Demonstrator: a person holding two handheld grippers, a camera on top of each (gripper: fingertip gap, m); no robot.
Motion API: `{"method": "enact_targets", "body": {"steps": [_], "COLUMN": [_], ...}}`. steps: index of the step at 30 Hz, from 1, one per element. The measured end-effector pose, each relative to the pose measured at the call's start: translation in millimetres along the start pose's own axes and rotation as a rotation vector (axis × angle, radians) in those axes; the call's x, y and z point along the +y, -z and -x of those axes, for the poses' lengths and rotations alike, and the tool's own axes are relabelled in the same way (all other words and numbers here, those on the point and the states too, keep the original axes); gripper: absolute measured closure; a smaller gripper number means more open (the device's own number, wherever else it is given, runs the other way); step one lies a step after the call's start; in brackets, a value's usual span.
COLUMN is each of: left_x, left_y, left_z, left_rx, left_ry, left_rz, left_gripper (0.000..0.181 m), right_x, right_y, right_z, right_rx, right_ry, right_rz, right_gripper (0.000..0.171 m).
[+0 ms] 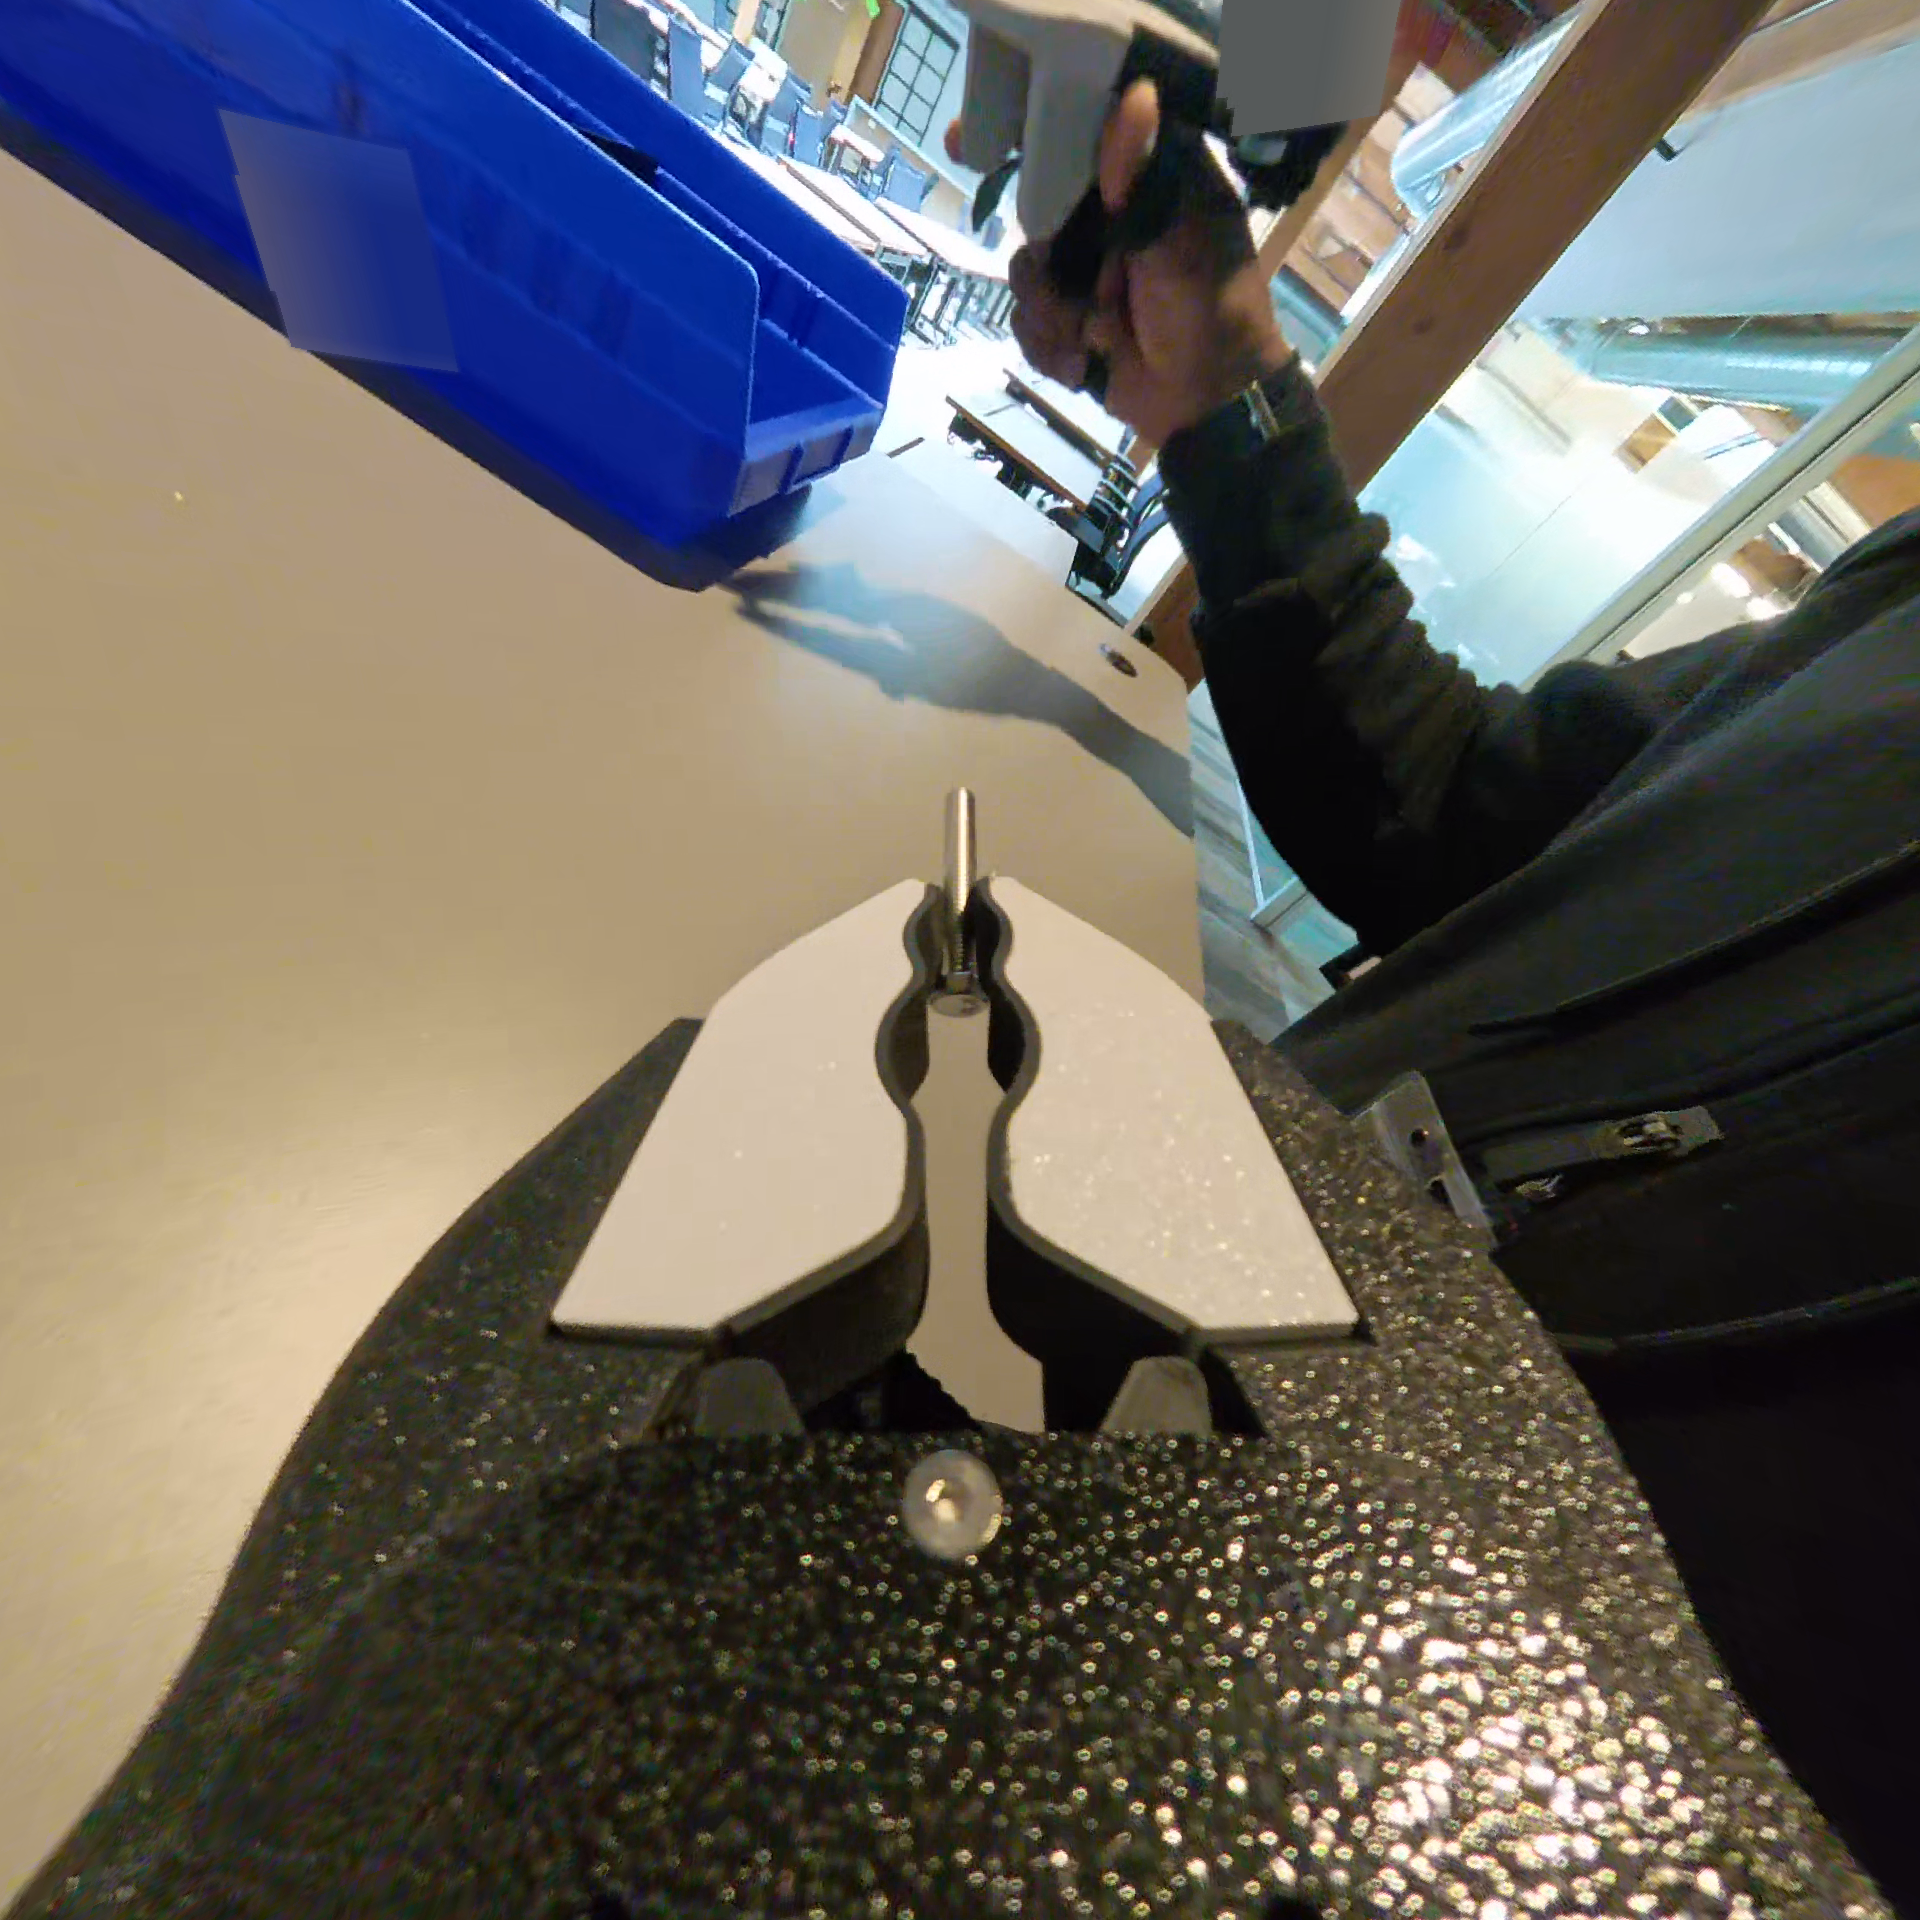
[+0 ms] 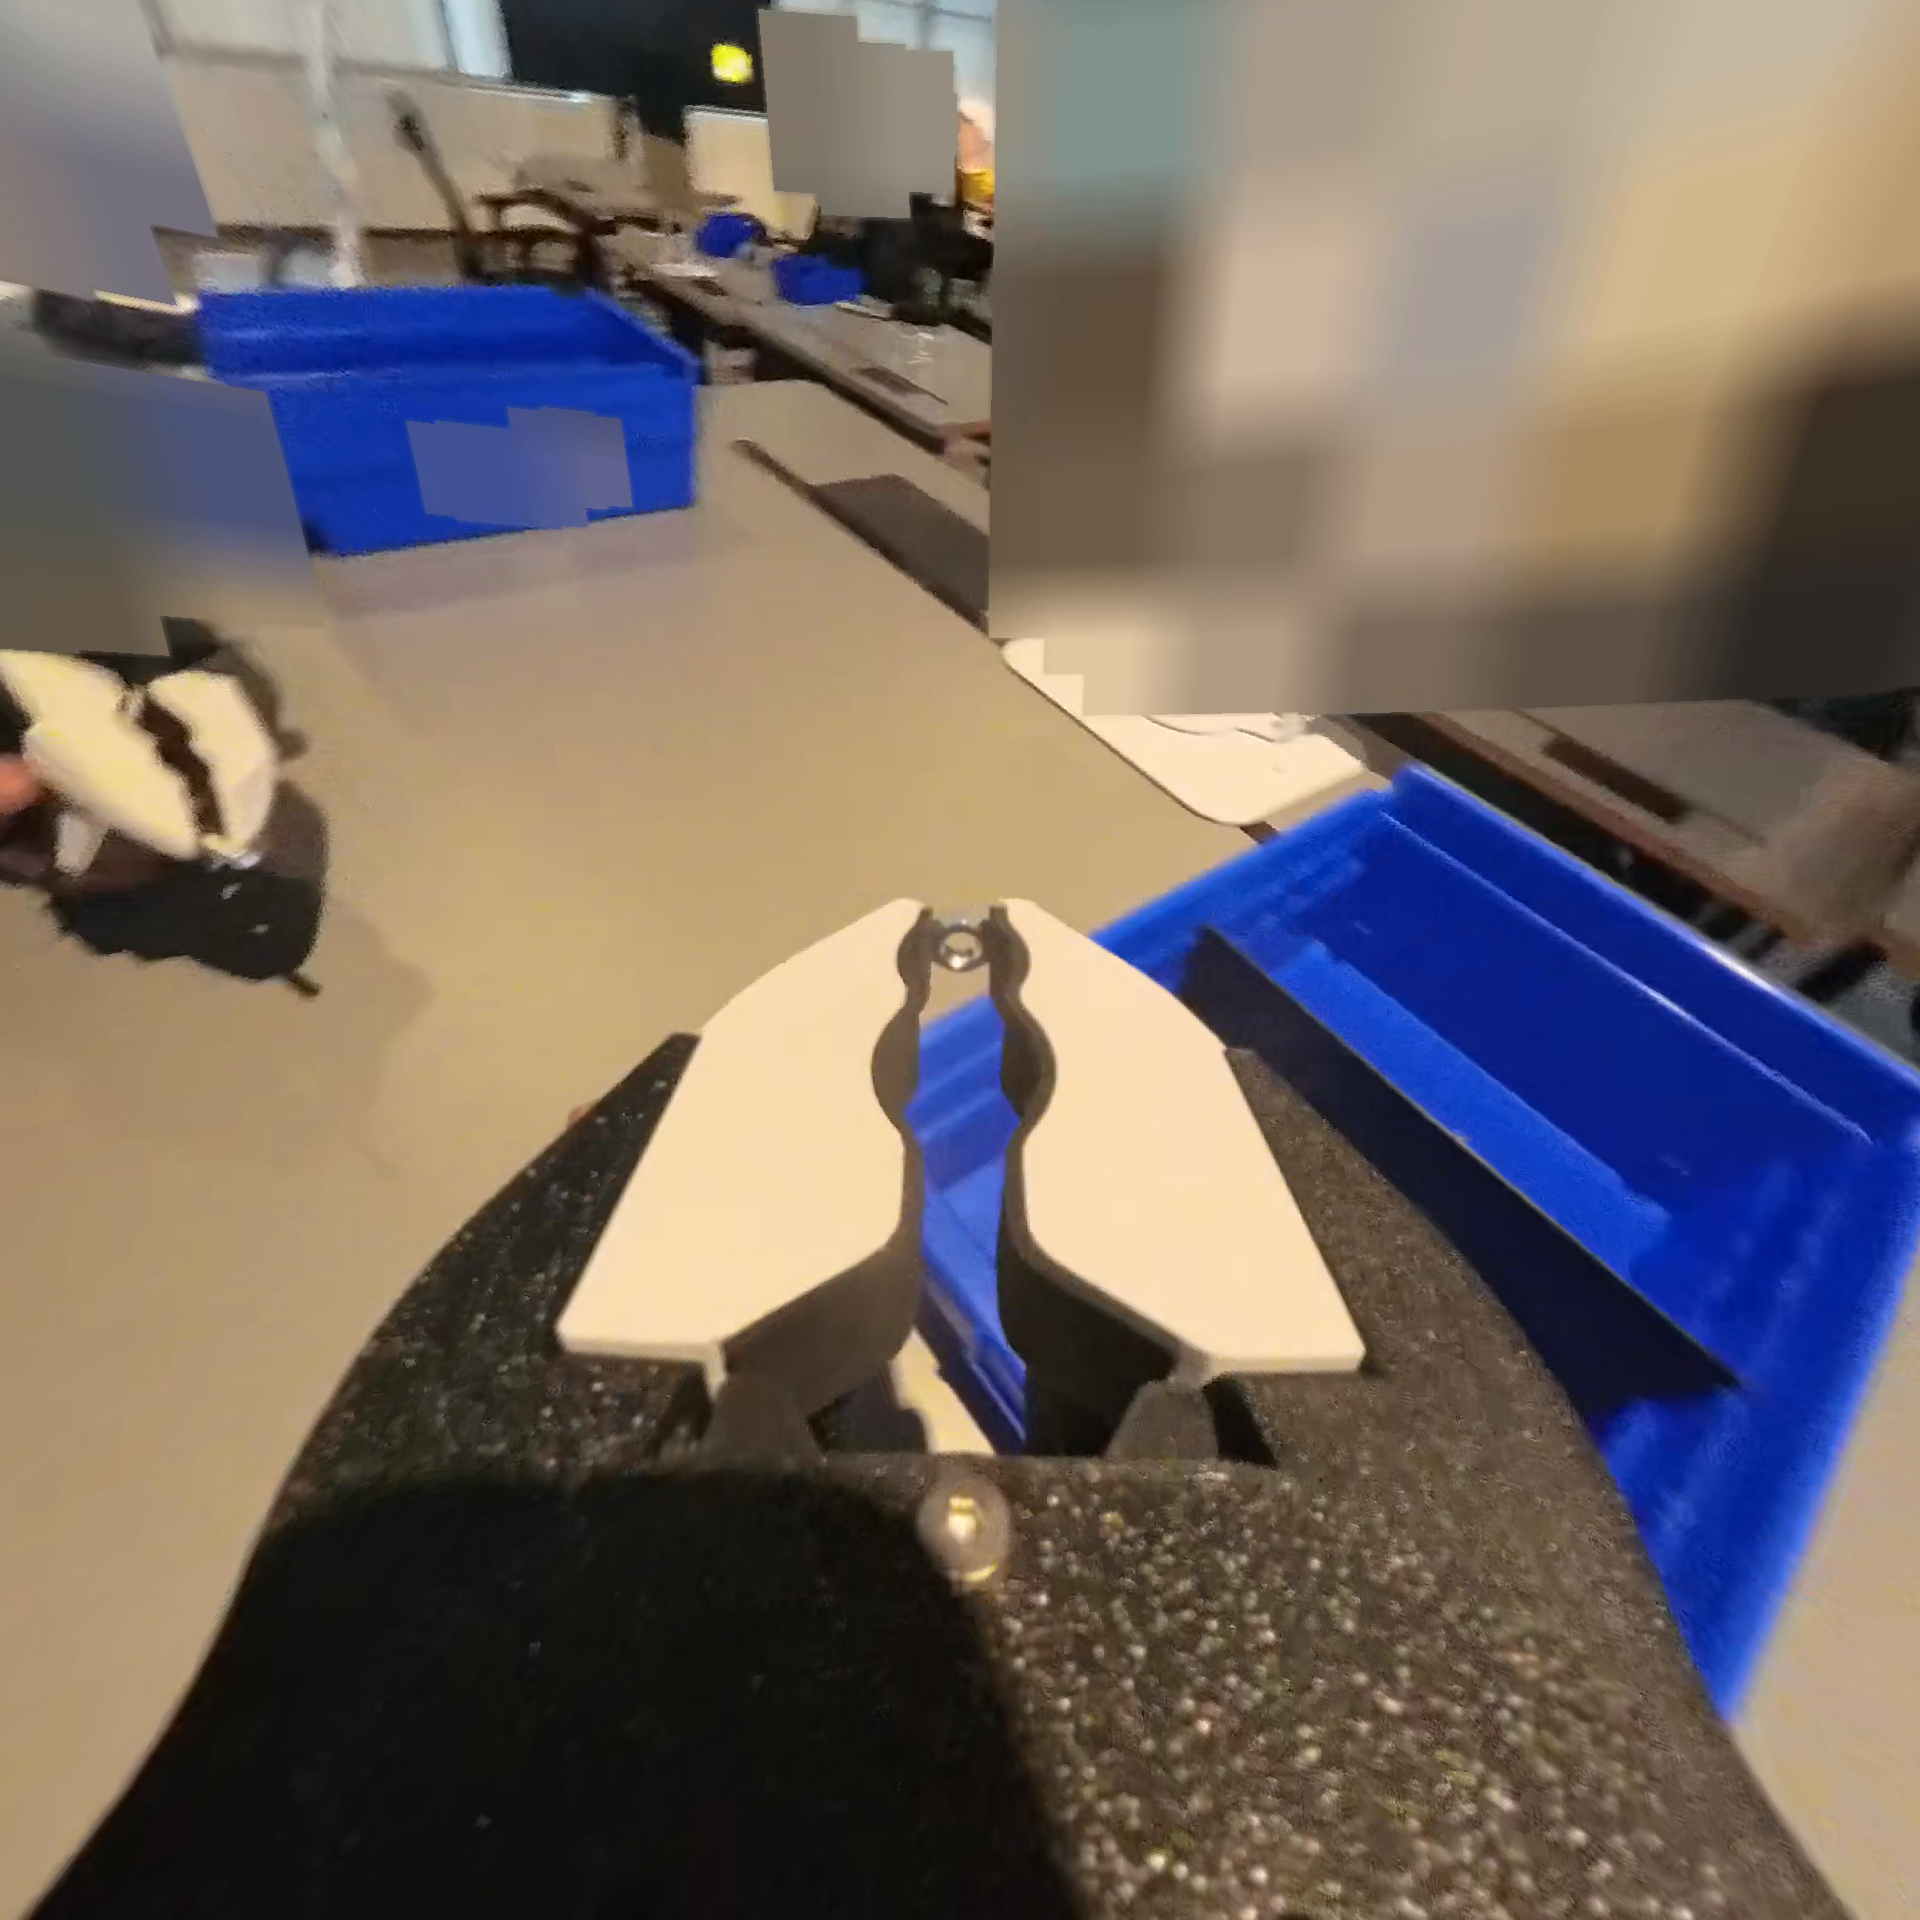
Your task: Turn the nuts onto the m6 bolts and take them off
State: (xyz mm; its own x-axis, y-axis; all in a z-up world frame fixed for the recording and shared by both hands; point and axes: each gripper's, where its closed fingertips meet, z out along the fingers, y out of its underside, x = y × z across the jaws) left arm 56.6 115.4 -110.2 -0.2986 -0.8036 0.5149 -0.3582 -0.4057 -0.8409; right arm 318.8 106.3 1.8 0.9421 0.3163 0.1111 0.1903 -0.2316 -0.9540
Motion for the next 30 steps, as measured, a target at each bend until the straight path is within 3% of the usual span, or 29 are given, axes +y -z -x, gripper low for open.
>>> {"method": "enact_targets", "body": {"steps": [2,5,8,11,15,20,26,28,30], "left_x": [-0.6,-0.7,-0.7,-2.2,2.7,1.7,-4.1,-6.4,-10.8], "left_y": [-1.3,-5.8,-10.1,-9.1,-4.2,0.7,4.6,4.5,2.9], "left_z": [0.0,-2.1,-4.2,-5.9,-5.1,-2.7,3.7,4.9,3.5], "left_rx": [-0.008,0.001,-0.003,-0.025,-0.054,-0.088,-0.126,-0.127,-0.112], "left_ry": [-0.008,-0.009,-0.031,-0.047,-0.024,-0.025,-0.028,-0.032,-0.062], "left_rz": [-0.002,0.000,0.016,0.005,-0.017,-0.039,-0.083,-0.094,-0.110], "left_gripper": [0.176,0.176,0.176,0.176,0.176,0.176,0.176,0.176,0.176], "right_x": [18.6,82.6,142.9,176.6,192.0,183.8,114.6,79.8,43.8], "right_y": [-0.6,-20.7,-41.2,-48.6,-48.6,-47.4,1.1,8.4,-0.2], "right_z": [-31.5,-74.5,-91.1,-95.1,-97.1,-94.9,-96.5,-58.2,13.6], "right_rx": [0.069,0.141,0.088,0.071,0.108,0.124,0.356,0.265,0.001], "right_ry": [-0.073,-0.137,-0.214,-0.226,-0.221,-0.237,-0.256,-0.215,-0.234], "right_rz": [0.101,0.437,0.702,0.846,0.919,0.871,0.453,0.257,0.046], "right_gripper": [0.161,0.161,0.160,0.160,0.160,0.131,0.134,0.137,0.139]}}
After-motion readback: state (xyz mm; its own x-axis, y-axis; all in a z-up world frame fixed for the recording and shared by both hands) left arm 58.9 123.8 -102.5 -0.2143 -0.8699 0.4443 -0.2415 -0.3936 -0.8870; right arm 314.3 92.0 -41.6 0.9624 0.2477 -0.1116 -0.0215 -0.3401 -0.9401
